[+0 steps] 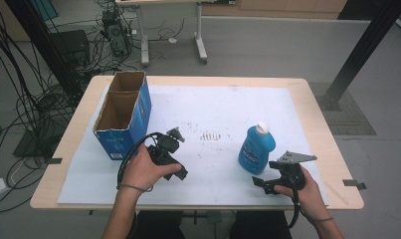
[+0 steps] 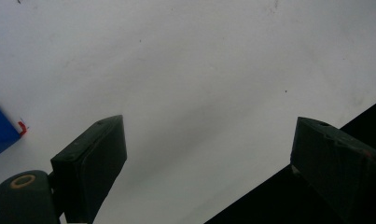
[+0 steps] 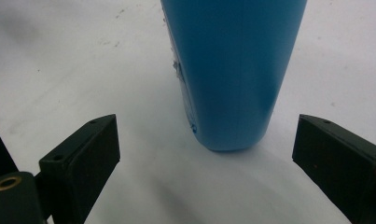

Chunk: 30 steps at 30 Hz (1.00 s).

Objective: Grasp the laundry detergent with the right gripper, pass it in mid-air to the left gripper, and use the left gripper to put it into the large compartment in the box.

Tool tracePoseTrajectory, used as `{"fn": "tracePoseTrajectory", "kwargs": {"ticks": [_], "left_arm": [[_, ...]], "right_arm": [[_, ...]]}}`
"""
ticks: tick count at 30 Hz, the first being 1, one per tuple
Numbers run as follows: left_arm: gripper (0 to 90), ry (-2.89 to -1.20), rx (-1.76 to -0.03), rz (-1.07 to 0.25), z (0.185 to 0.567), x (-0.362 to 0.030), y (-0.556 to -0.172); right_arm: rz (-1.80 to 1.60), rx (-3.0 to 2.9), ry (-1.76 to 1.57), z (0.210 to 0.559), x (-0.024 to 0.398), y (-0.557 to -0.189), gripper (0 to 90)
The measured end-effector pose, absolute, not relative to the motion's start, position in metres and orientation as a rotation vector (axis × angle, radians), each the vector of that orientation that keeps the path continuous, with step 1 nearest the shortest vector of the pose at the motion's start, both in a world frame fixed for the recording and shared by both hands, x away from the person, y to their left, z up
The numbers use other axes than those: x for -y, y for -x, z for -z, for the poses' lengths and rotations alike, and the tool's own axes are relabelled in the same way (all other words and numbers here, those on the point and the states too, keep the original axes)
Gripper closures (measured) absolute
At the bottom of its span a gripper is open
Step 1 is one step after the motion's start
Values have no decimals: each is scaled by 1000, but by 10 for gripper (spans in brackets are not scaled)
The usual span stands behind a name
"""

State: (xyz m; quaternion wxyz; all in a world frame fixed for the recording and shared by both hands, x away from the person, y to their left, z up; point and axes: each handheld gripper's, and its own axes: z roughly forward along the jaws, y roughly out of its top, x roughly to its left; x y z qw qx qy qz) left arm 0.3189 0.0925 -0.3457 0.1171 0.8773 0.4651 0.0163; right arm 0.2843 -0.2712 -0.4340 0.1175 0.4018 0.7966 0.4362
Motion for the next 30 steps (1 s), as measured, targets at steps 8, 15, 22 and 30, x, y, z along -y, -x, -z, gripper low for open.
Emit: {"fn": "tracePoseTrajectory", "kwargs": {"ticks": [8,15,22,30], "left_arm": [[109,-2574,-1354,-50,345,-92,-318],[109,-2577,-1347,-50,344,-90,-318],[109,-2581,-1345,-51,343,-89,-317],[109,-2576,-1350,-57,341,-91,-318]], "right_arm": [[-1361,-2241,-1156,439,274,-283,79],[-1416,-2188,-1152,444,275,-283,77],[-1475,-2124,-1124,446,274,-283,69],[-1523,-2060,-1103,450,274,-284,48]]}}
